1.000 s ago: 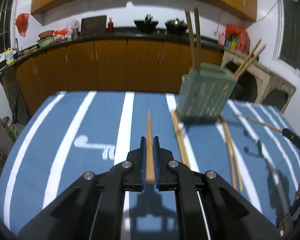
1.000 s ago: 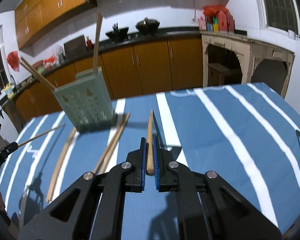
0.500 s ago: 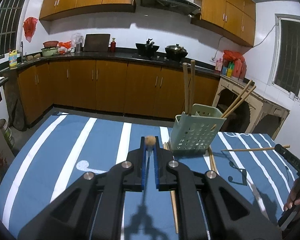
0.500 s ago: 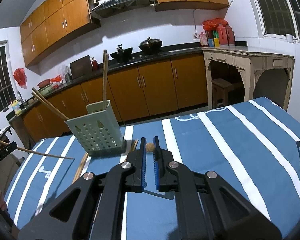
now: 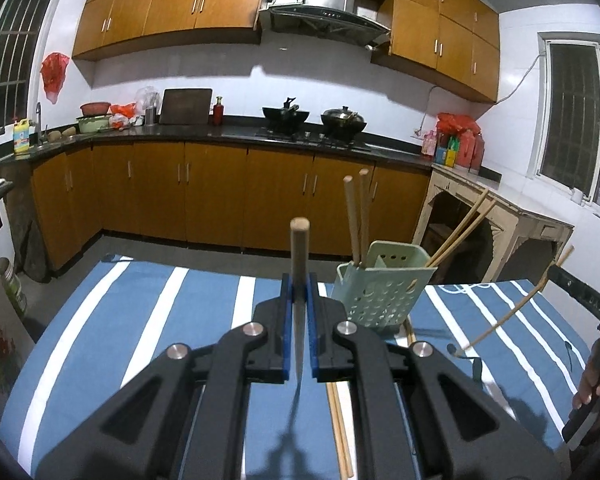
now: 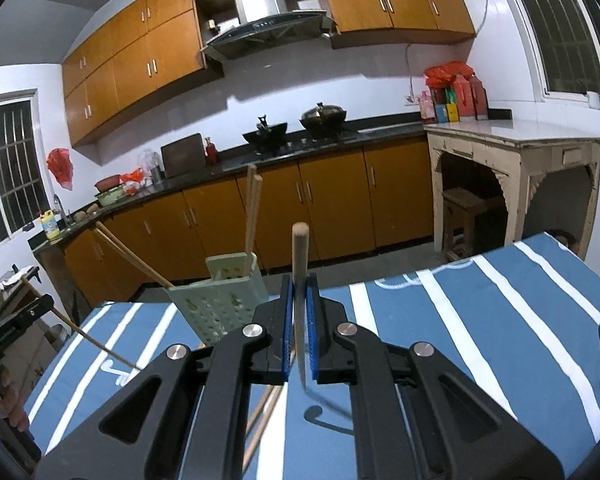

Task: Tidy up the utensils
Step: 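Lift both held chopsticks upright and carry them over the green holder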

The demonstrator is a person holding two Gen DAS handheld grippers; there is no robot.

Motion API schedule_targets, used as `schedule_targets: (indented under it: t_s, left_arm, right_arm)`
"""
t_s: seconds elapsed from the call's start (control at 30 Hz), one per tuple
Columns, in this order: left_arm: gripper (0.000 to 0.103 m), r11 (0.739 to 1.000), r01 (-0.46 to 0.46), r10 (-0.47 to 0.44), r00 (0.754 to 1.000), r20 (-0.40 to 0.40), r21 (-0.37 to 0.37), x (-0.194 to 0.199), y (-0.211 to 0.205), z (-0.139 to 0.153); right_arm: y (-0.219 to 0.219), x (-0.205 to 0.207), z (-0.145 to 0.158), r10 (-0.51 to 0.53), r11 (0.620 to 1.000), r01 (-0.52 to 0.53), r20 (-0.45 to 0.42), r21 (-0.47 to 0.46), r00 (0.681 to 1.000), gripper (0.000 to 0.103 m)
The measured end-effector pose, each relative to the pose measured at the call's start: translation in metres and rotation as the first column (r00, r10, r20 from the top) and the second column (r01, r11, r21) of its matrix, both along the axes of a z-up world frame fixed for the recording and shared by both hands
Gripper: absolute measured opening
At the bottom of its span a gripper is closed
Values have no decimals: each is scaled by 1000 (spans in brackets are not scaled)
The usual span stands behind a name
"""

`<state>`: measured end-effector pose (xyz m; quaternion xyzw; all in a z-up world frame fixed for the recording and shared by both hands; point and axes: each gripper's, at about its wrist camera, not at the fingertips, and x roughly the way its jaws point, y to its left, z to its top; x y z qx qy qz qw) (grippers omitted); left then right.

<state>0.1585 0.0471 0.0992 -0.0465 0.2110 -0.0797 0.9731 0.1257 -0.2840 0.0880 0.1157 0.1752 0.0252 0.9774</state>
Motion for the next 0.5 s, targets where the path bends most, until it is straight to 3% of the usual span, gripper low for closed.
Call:
schedule_targets:
  t_s: [0.2, 0.5]
  left_arm:
    - [8, 999, 31, -30, 999, 25, -21, 2, -9, 20]
    - [8, 996, 71, -63, 983, 174, -45, 17, -50, 82]
  right_arm:
    - [6, 3, 26, 48, 999, -49, 51, 21, 998, 7]
    - [35, 17, 86, 86, 996, -88, 238, -5, 967, 7]
